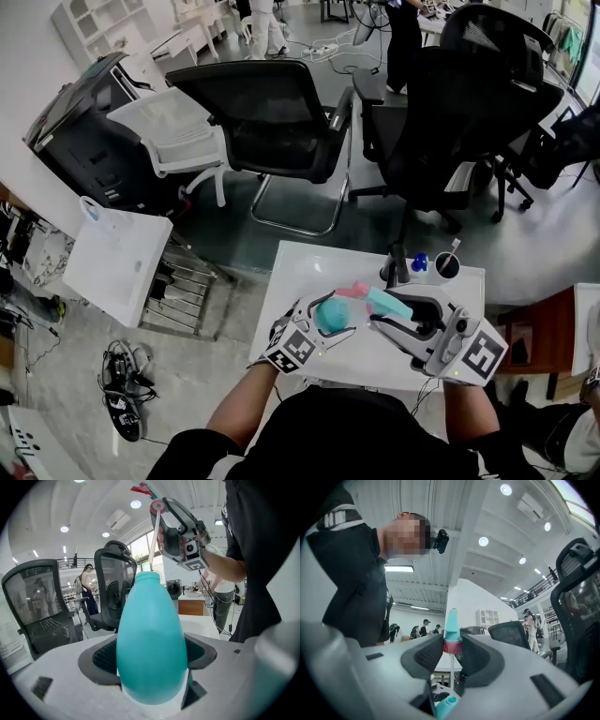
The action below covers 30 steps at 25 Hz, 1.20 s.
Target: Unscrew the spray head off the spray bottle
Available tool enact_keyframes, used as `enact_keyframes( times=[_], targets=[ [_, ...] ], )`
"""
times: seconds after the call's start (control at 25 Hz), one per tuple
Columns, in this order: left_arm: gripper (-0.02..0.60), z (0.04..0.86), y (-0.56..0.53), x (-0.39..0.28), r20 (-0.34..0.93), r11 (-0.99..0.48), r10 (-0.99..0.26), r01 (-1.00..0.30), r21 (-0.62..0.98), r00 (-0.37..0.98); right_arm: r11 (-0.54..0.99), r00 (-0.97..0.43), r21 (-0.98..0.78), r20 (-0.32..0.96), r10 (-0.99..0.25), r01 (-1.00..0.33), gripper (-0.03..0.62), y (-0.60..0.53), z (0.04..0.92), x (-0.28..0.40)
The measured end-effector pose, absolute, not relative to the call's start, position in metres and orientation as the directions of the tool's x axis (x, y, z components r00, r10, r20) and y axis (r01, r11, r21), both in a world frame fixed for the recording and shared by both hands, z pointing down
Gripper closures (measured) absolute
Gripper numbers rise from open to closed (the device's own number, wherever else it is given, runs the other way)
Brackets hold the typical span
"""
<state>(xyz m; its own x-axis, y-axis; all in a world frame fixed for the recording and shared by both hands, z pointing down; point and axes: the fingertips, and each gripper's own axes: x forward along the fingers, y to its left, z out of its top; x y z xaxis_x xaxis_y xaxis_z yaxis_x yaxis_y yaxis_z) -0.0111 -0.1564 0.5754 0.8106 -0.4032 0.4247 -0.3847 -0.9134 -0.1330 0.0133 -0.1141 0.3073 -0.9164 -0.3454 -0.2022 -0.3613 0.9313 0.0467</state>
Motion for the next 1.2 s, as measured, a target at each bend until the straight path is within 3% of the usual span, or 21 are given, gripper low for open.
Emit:
enact_keyframes(
  times=[0.72, 1.2],
  targets=[
    [0.181, 0.584, -0.194, -0.051, 0.432, -0.774, -0.609, -0.616, -0.145, 0.665, 0.852, -0.850, 0.108, -0.207, -0.484, -0.512, 0.461, -0.126, 0.299, 0.047],
    [0.181, 0.505, -0.220, -0.048, 0.263, -0.670, -0.734, -0.732, -0.129, 0.626, 0.779, -0.784, 0.094, -0.114, -0.610, -0.620, 0.461, -0.139, 0.336, 0.055]
  ],
)
